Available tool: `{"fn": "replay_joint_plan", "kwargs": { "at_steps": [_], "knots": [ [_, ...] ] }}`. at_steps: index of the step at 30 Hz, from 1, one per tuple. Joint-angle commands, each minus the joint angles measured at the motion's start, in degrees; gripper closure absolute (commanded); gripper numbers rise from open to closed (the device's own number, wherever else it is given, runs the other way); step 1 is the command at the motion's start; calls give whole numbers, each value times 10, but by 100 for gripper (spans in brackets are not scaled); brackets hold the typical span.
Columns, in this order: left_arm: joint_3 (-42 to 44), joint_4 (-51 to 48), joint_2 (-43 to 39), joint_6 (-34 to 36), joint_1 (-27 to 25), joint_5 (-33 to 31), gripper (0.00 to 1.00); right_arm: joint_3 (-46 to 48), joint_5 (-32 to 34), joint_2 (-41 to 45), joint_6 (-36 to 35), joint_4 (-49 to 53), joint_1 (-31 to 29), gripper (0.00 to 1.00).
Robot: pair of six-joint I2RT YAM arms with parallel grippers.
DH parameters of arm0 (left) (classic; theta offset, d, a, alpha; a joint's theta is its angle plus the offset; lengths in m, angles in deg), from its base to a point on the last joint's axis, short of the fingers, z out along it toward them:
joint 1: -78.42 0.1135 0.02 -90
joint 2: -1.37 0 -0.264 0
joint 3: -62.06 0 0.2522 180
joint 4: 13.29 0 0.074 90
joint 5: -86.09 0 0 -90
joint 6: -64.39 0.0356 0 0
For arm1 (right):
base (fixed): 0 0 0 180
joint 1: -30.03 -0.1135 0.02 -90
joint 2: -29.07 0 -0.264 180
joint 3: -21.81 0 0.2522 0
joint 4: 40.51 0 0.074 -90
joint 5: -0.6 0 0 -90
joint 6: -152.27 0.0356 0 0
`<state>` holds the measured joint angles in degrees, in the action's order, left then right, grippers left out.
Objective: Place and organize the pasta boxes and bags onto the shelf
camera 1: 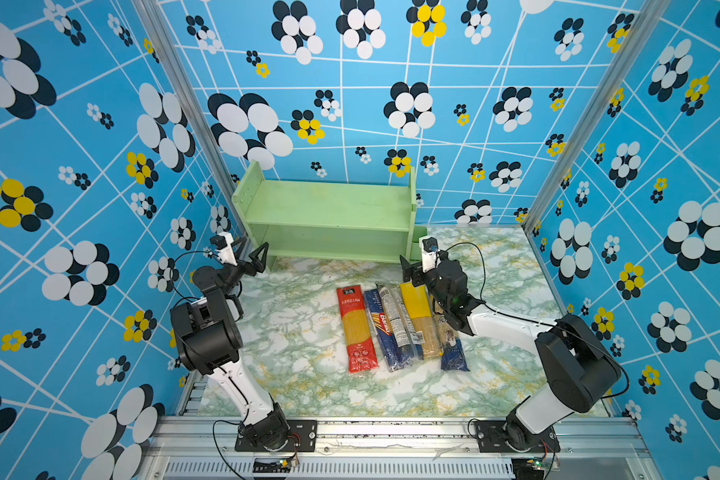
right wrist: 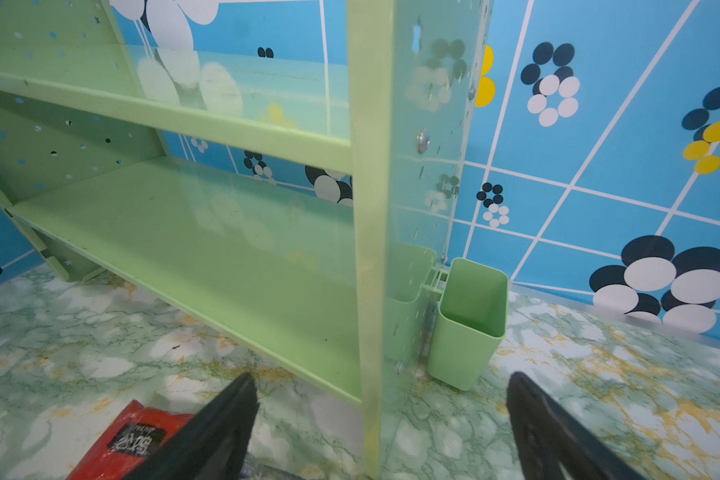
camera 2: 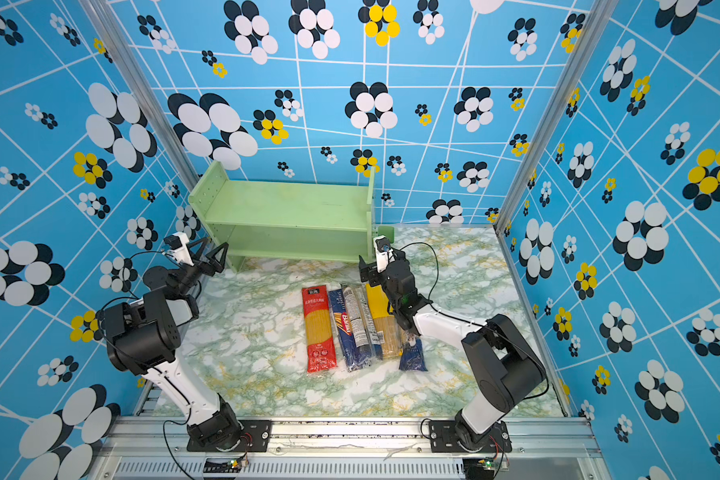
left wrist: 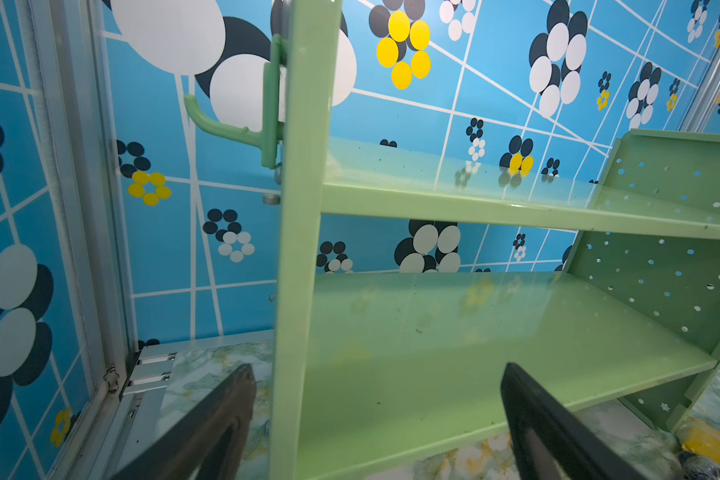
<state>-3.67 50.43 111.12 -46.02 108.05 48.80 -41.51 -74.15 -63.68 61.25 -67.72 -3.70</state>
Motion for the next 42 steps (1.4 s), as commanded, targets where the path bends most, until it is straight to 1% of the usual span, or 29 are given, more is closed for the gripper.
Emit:
{"fn": "replay_joint_plan", "kwargs": {
  "at_steps": [1, 4, 7, 16, 20, 26, 29, 35, 42],
  "knots": [
    [-27, 13, 24, -8, 5, 0, 8, -14, 18, -11, -10, -15, -4, 3],
    [-38, 19, 36, -20, 5, 2, 12, -16, 23, -15, -10, -22, -4, 4],
    [-32, 25, 37, -21, 4, 1, 13, -20, 25, -19, -13, -23, -4, 3],
    [-15, 25, 29, -3, 0, -19, 19, -30, 35, -29, -23, -28, -3, 3],
    [-3, 25, 25, 22, -7, -46, 22, -32, 38, -36, -28, -41, -4, 3],
    [-12, 22, 34, 24, -11, -52, 27, -27, 57, -48, -40, -75, -4, 3],
    [-20, 25, 42, 18, -12, -52, 32, -25, 61, -54, -45, -95, -4, 4],
    [-32, 26, 49, 21, -12, -53, 35, -26, 69, -78, -46, -137, -3, 4],
    [-33, 25, 56, 31, -12, -61, 41, -35, 83, -114, -54, -187, -3, 5]
  ]
}}
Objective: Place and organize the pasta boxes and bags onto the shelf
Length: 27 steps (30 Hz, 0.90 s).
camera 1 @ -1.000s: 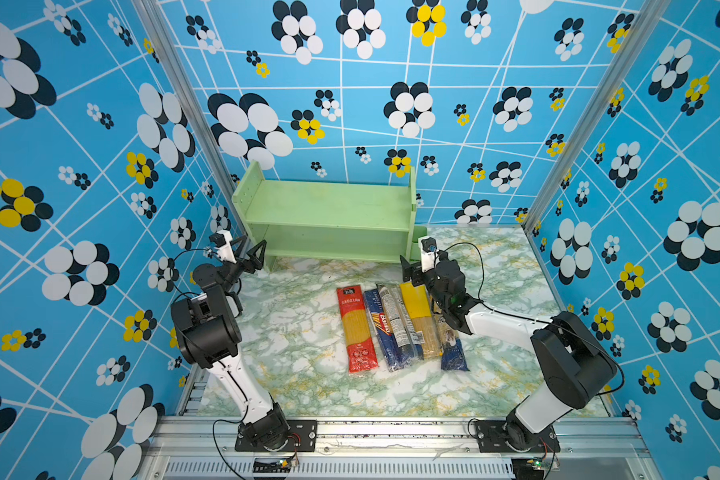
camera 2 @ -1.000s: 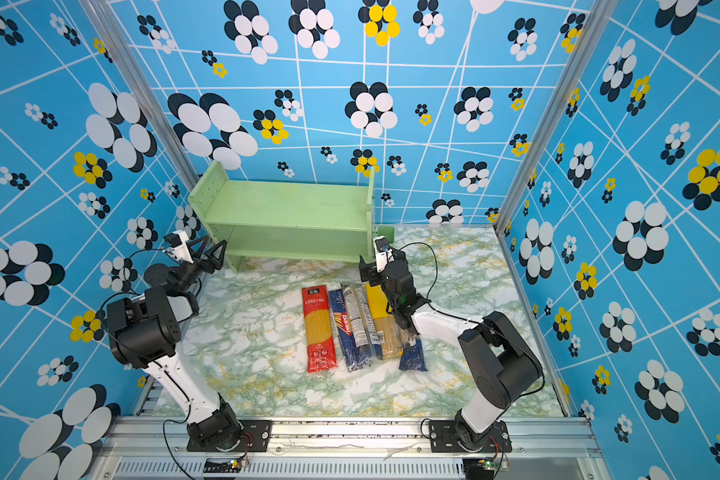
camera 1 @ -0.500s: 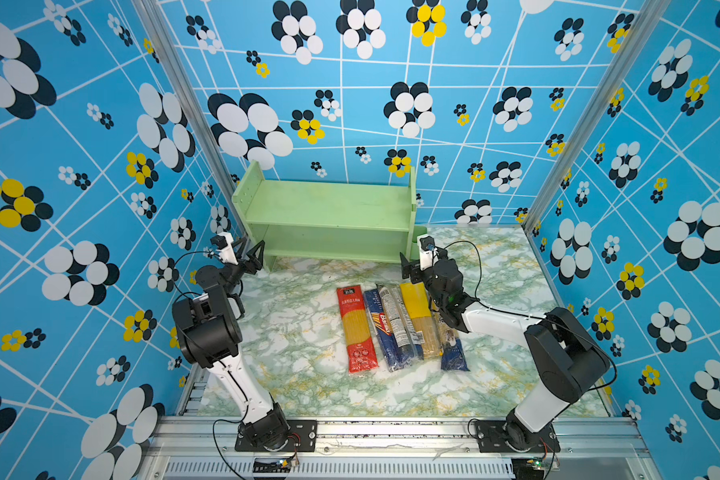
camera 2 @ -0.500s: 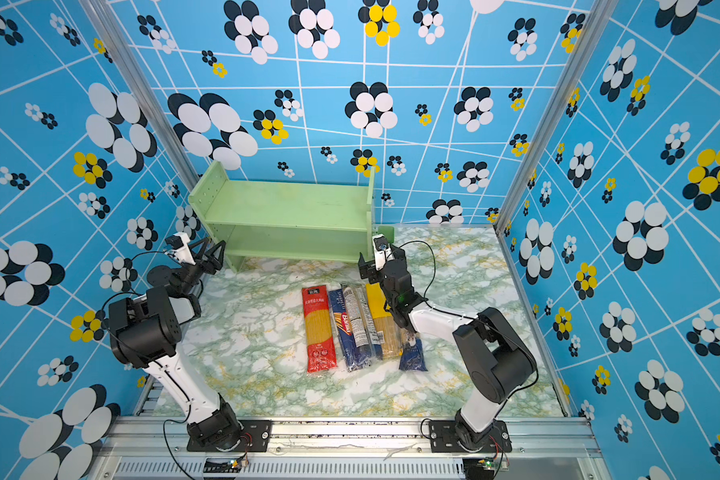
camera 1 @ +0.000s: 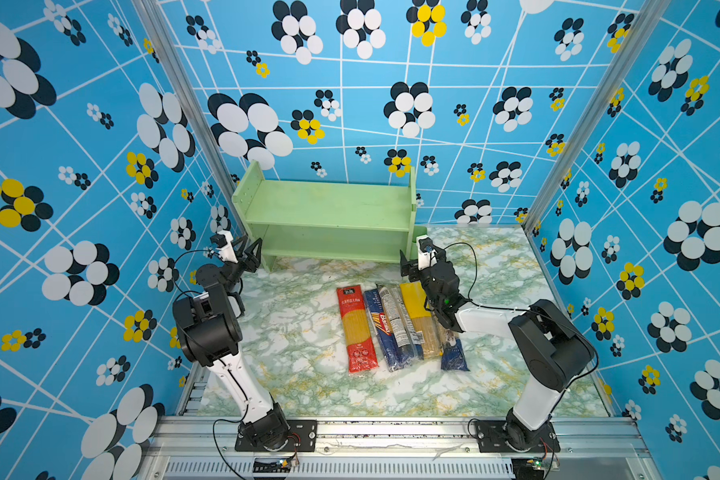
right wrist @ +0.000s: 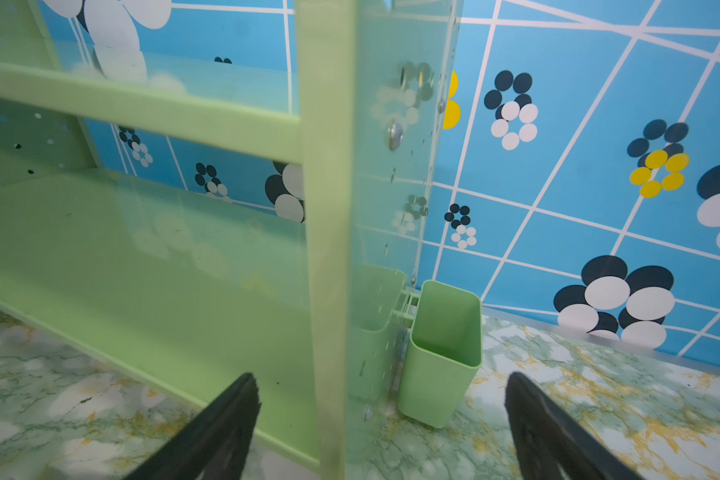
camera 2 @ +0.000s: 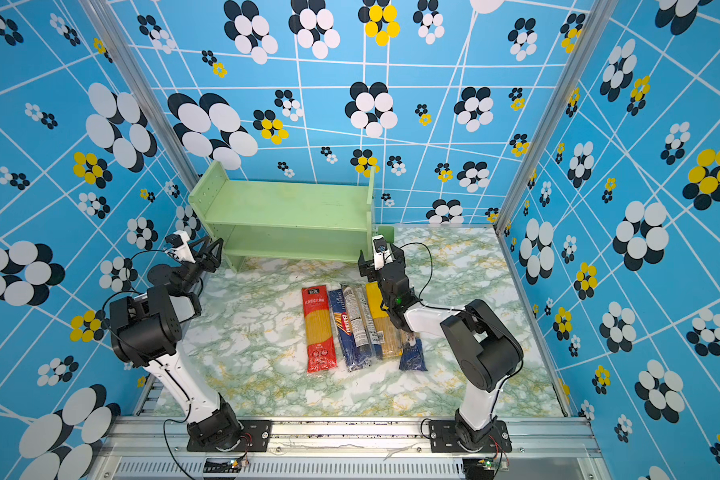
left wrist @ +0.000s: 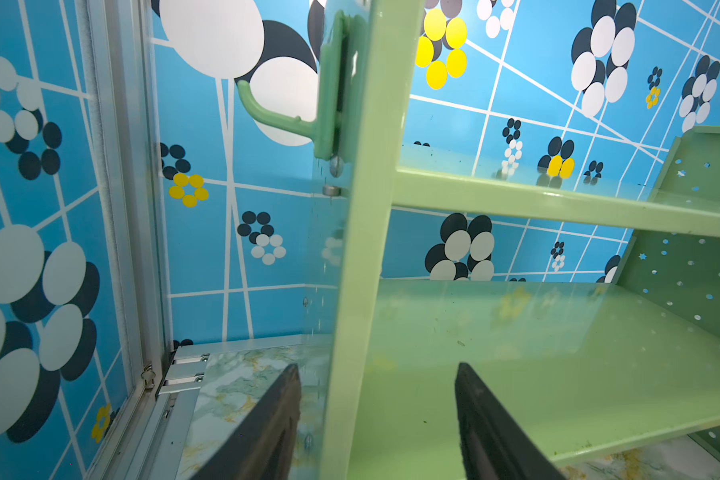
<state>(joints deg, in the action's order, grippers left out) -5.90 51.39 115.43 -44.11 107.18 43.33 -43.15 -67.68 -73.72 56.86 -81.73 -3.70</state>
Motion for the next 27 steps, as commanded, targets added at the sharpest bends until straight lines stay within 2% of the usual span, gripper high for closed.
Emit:
{"fn": "replay_joint_plan", "kwargs": {
  "at_steps": [1, 7, 16, 21, 25, 27],
  "knots": [
    [-12, 16, 15, 12, -3, -7, 42, -21, 21, -18, -11, -51, -3, 5],
    [-19, 15, 25, 13, -4, -6, 50, -32, 29, -36, -15, -70, -4, 7],
    [-36, 9, 33, 21, -11, -4, 50, -44, 36, -49, -28, -80, -4, 9],
    [-45, -4, 35, 33, -19, -3, 55, -49, 43, -58, -32, -91, -3, 14],
    [-49, -18, 33, 46, -26, -7, 56, -52, 45, -65, -33, -96, -1, 20],
    [-49, -23, 32, 51, -27, -10, 61, -53, 46, -67, -34, -96, -1, 23]
  ]
}}
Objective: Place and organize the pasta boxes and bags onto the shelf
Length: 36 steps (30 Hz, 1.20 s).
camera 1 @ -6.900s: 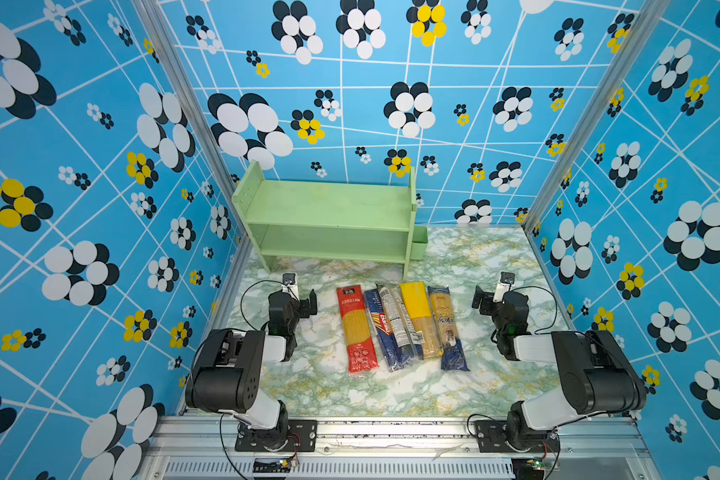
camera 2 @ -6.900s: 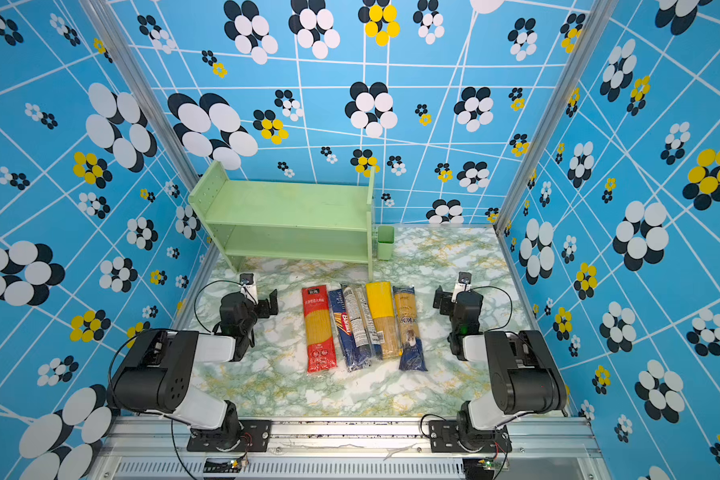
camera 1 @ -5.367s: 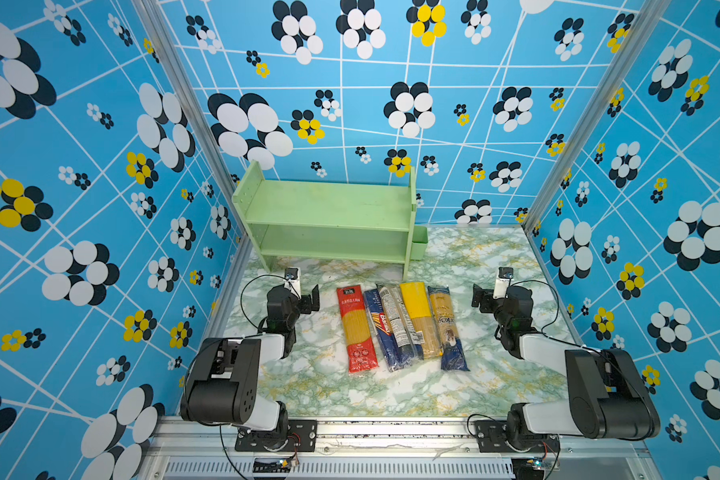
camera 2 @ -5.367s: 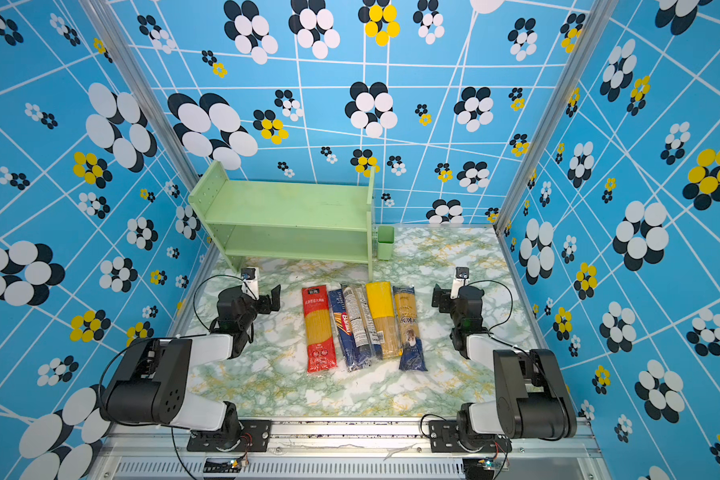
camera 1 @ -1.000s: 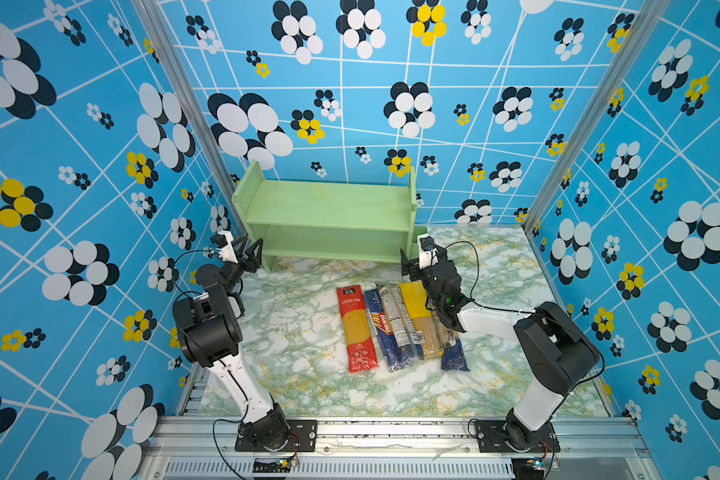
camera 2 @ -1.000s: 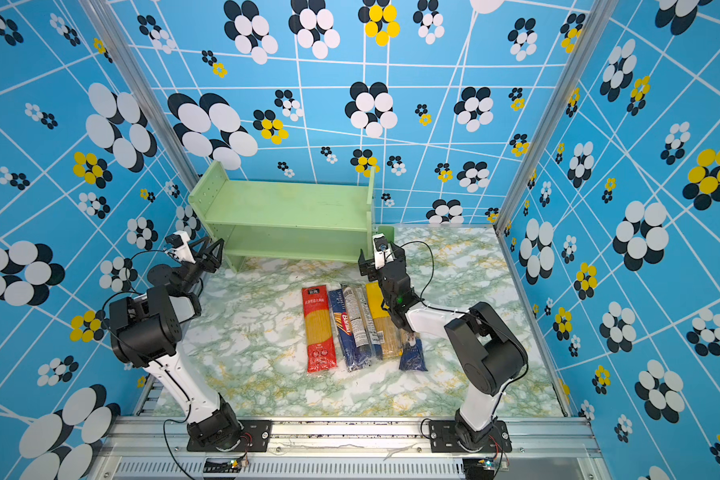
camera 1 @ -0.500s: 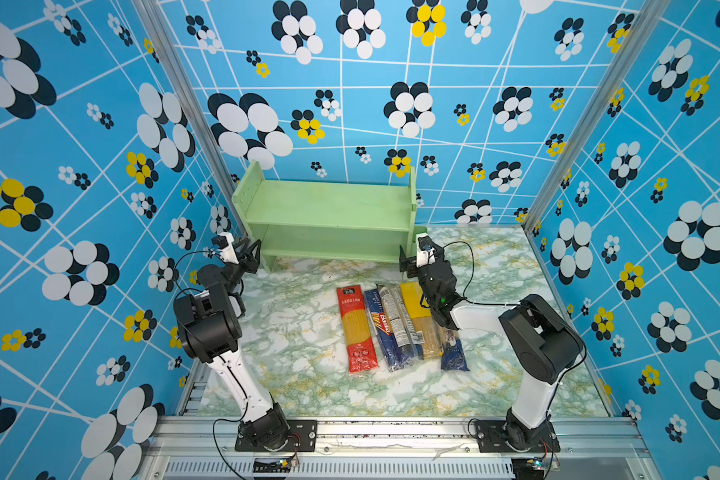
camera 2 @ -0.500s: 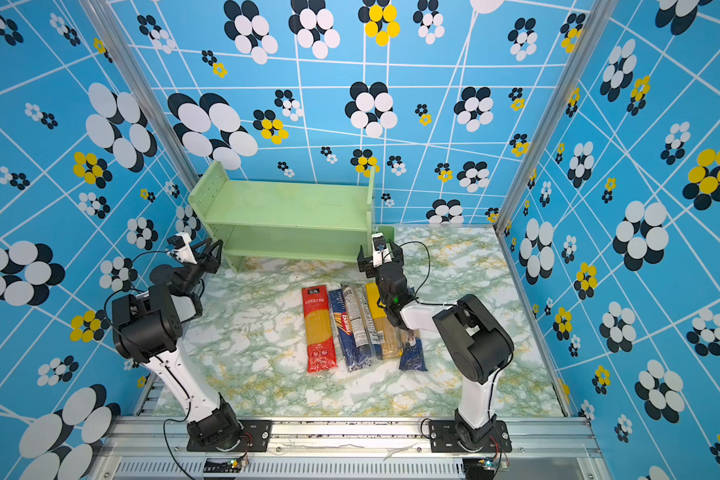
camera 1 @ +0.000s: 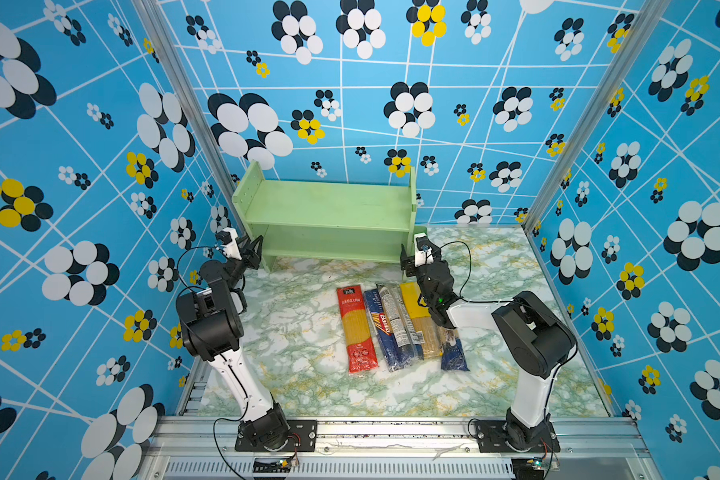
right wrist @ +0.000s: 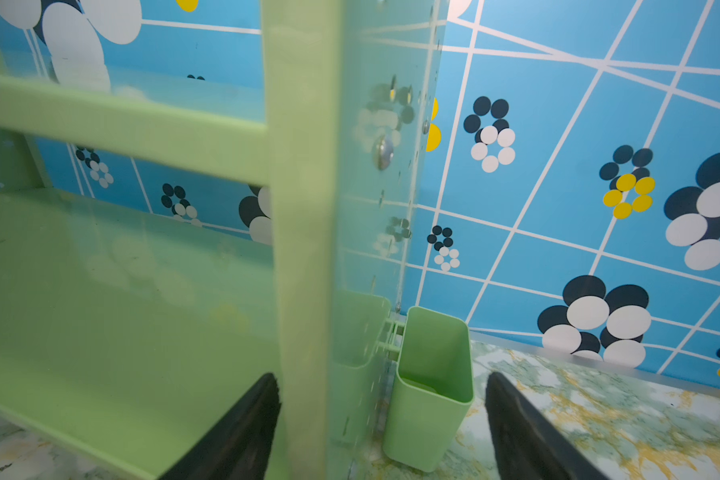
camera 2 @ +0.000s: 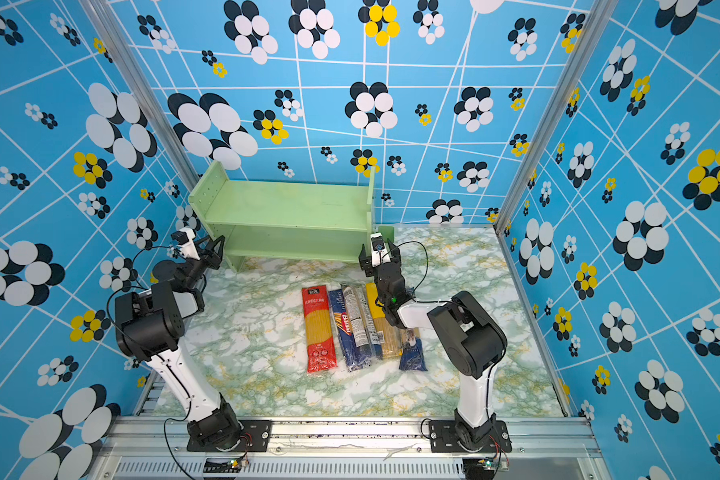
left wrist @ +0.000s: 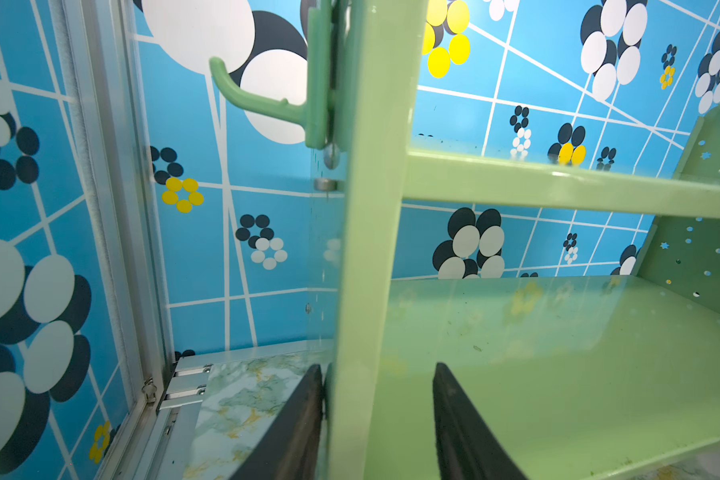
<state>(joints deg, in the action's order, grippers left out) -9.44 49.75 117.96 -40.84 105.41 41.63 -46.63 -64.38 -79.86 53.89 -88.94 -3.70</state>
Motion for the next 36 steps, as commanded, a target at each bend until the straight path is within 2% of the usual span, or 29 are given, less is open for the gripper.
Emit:
{"fn": "replay_joint_plan", "kwargs": {
  "at_steps": [1, 20, 28, 36],
  "knots": [
    [-13, -7, 6, 20, -11, 6, 62, -19, 13, -7, -5, -25, -1, 24],
    [-4, -14, 0, 27, -18, -2, 73, -19, 17, -10, -5, -31, 2, 51],
    [6, -14, -6, 29, -19, 0, 82, -19, 20, -5, -4, -28, 3, 56],
    [10, -16, -8, 32, -19, 1, 86, -16, 23, -2, -5, -27, 2, 59]
  ]
}}
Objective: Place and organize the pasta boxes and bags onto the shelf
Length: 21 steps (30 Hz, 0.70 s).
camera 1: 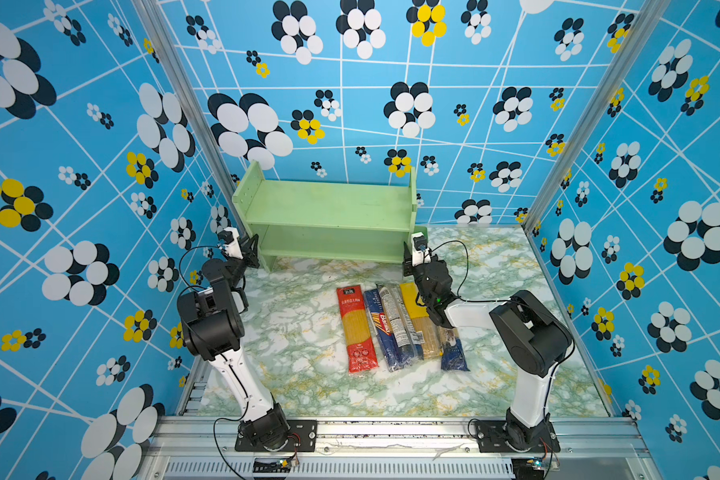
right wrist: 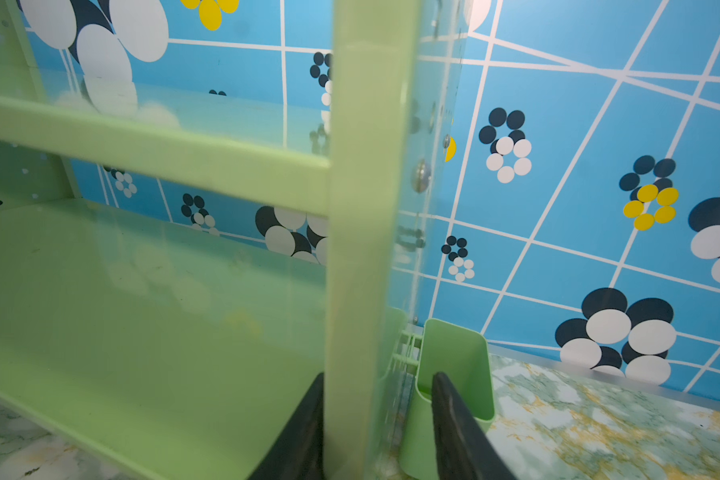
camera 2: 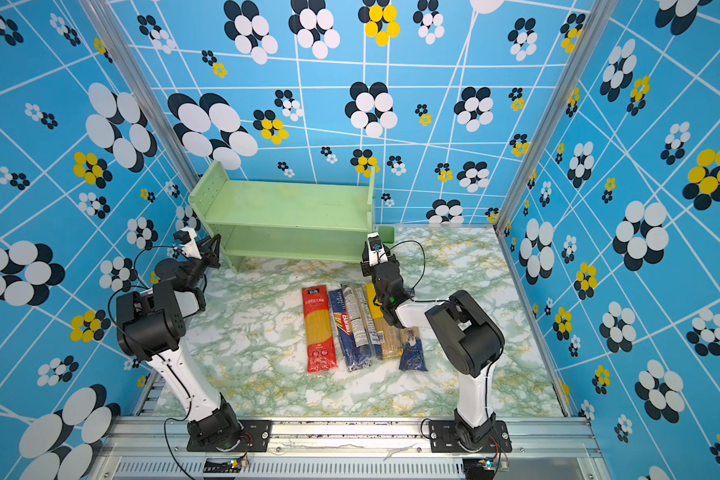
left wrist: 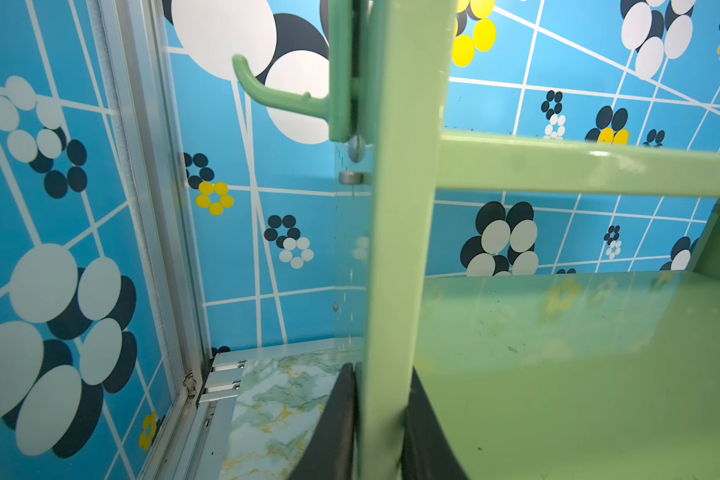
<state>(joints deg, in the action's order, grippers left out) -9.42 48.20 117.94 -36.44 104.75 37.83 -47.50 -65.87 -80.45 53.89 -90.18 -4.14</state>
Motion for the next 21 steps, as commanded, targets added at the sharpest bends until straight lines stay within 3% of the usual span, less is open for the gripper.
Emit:
{"fn": "replay_joint_plan", "kwargs": {
  "at_steps": [1, 11, 18, 21],
  "knots": [
    [9, -1, -8, -13, -13, 39, 87, -8, 38, 4, -5, -14, 7, 59],
    [16, -11, -22, -12, -20, 42, 93, -8, 43, 5, -7, -13, 9, 69],
    [35, -114, -74, 64, -54, 35, 96, -3, 42, 9, -6, -9, 19, 73],
    [45, -117, -87, 60, -66, 37, 97, 2, 36, 16, -5, -4, 27, 73]
  ]
}}
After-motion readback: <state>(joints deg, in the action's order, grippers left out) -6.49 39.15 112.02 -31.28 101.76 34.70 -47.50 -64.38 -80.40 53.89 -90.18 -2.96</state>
